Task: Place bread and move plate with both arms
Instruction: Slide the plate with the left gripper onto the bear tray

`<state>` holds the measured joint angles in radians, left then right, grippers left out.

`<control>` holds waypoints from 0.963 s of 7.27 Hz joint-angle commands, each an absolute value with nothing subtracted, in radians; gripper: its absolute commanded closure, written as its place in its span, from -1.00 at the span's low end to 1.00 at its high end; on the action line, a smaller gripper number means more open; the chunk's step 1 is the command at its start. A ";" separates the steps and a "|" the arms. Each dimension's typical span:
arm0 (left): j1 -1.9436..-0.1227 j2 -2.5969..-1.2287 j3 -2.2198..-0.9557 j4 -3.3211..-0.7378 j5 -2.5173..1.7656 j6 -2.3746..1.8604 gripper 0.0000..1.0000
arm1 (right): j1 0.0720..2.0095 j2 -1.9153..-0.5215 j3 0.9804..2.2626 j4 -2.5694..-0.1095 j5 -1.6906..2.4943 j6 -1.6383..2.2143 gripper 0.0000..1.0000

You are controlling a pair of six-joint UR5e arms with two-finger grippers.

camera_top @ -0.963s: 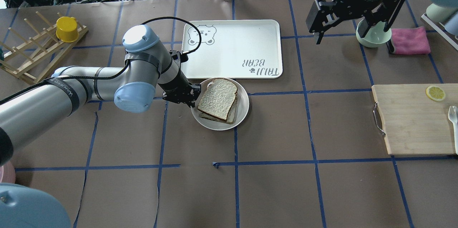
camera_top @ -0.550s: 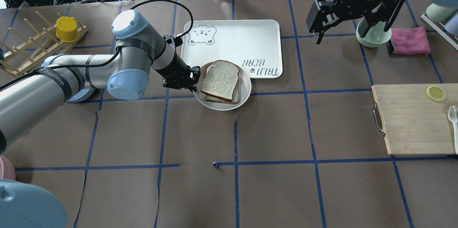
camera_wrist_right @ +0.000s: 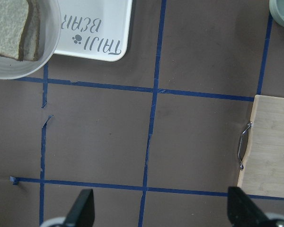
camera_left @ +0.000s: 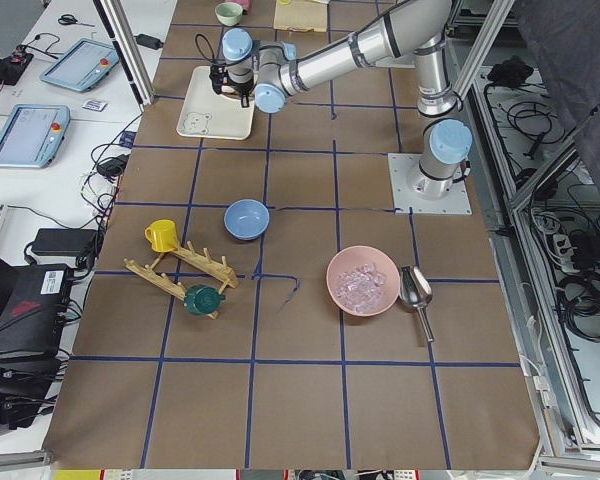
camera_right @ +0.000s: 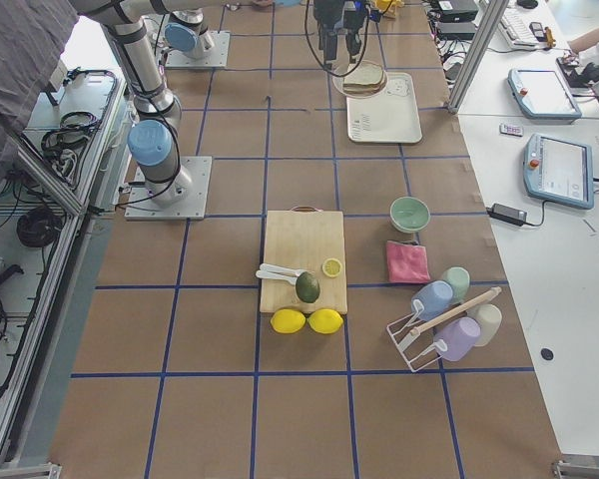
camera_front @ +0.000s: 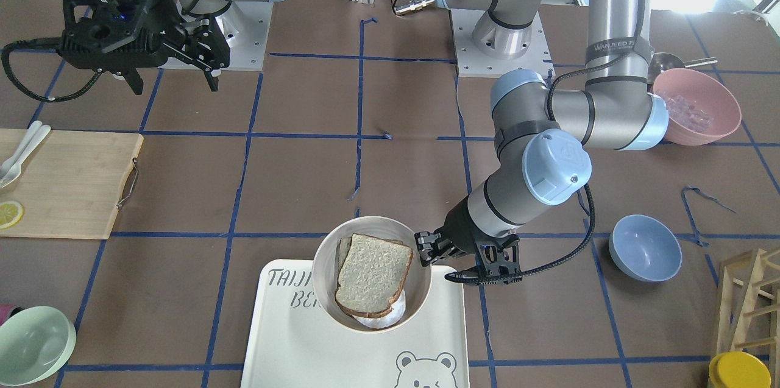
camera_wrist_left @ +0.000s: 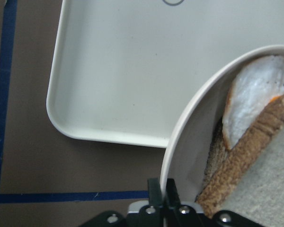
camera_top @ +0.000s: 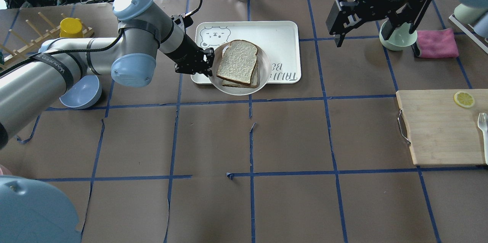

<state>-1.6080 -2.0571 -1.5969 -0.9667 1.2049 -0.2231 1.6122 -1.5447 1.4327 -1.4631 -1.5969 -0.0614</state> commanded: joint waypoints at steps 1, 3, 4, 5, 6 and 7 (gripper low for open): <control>-1.606 -2.193 -1.438 -0.976 1.206 -0.227 1.00 | 1.612 -1.545 1.433 -1.463 -1.595 -0.061 -1.00; -1.606 -2.264 -1.394 -0.973 1.204 -0.221 1.00 | 1.612 -1.545 1.433 -1.463 -1.595 -0.061 -1.00; -1.606 -2.284 -1.402 -0.970 1.203 -0.224 1.00 | 1.612 -1.545 1.433 -1.465 -1.595 -0.061 -1.00; -1.606 -2.293 -1.407 -0.968 1.203 -0.222 1.00 | 1.612 -1.545 1.433 -1.465 -1.597 -0.061 -1.00; -1.606 -2.299 -1.410 -0.965 1.204 -0.221 1.00 | 1.612 -1.545 1.433 -1.466 -1.595 -0.061 -1.00; -1.606 -2.298 -1.408 -0.965 1.204 -0.221 0.85 | 1.612 -1.545 1.433 -1.465 -1.597 -0.061 -1.00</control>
<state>-1.6060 -2.2944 -1.4077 -0.9662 1.2036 -0.2215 1.6122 -1.5447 1.4327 -1.4655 -1.5960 -0.0613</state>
